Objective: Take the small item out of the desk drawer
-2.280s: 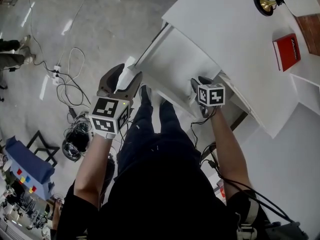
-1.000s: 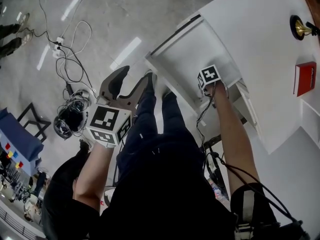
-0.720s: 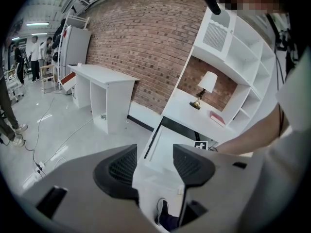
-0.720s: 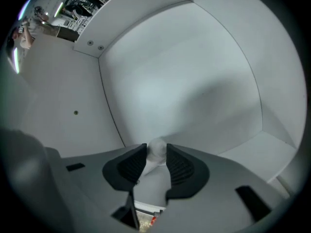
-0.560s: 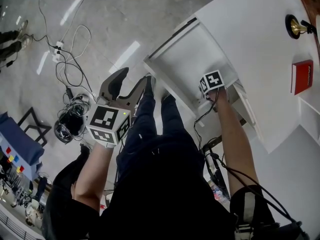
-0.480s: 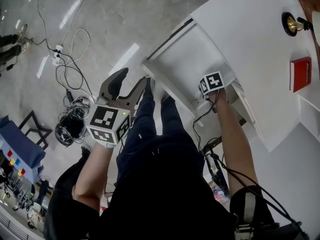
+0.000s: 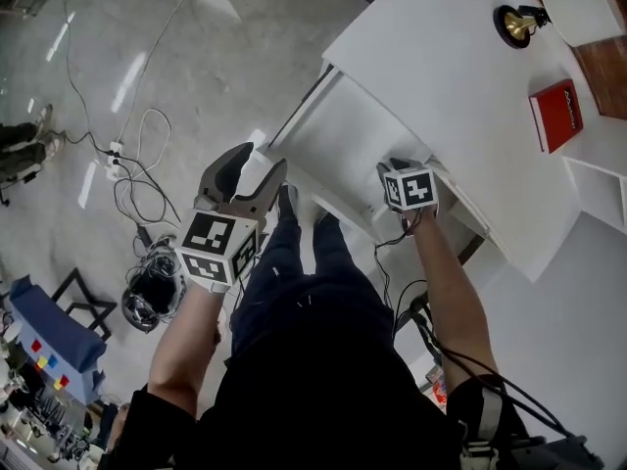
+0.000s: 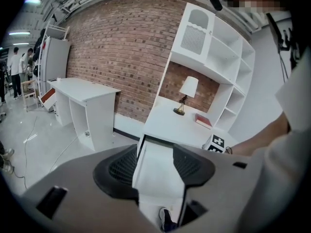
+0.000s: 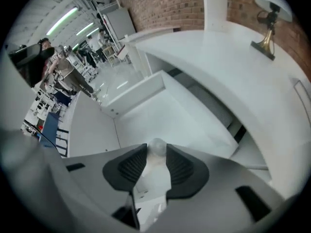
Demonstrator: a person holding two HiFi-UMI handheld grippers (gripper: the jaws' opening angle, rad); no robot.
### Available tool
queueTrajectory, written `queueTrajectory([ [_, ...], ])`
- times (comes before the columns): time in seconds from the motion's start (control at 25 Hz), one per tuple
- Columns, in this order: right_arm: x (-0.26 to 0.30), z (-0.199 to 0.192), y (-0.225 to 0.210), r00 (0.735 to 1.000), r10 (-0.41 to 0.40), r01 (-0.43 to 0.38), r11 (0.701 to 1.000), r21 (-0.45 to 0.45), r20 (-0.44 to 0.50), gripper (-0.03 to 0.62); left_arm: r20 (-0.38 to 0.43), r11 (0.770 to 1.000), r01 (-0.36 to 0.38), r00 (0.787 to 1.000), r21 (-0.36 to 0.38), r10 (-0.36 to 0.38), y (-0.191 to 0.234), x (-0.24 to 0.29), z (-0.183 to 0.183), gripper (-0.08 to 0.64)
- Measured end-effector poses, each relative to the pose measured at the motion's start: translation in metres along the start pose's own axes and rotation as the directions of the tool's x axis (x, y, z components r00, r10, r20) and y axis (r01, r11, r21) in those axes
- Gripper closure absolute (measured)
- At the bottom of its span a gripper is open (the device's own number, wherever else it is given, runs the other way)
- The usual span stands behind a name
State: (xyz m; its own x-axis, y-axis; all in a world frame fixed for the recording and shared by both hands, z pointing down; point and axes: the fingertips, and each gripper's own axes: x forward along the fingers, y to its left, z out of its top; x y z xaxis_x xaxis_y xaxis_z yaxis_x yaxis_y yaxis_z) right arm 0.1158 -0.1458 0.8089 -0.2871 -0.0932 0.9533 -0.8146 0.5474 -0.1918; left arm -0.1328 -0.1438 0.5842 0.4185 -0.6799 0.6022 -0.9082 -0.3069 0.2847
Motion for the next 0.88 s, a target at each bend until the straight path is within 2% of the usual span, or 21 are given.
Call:
queueTrajectory([
  [0.2,-0.049,0.016,0.000,0.986,-0.022,0.017,0.999,0.036,0.165,0.469,0.028,0.999,0.025,0.999,0.044,-0.026,-0.019,-0.007,0.026,0.331],
  [0.4,-0.105,0.035,0.002,0.949,-0.074,0.056,0.996,0.070,0.306,0.469,0.065,0.996,0.043,0.997,0.076,-0.048,-0.028,-0.018,0.050,0.331],
  [0.6,-0.159,0.055,0.001,0.888,-0.139,0.115,0.990,0.082,0.438,0.471,0.107,0.993,0.055,0.992,0.102,-0.066,-0.033,-0.027,0.071,0.331],
  [0.76,-0.208,0.075,-0.005,0.817,-0.212,0.174,0.977,0.121,0.537,0.471,0.146,0.986,0.081,0.984,0.144,-0.102,-0.035,-0.032,0.093,0.331],
  [0.88,-0.240,0.079,-0.004,0.776,-0.258,0.201,0.966,0.162,0.576,0.471,0.155,0.982,0.099,0.980,0.160,-0.124,-0.037,-0.043,0.103,0.331],
])
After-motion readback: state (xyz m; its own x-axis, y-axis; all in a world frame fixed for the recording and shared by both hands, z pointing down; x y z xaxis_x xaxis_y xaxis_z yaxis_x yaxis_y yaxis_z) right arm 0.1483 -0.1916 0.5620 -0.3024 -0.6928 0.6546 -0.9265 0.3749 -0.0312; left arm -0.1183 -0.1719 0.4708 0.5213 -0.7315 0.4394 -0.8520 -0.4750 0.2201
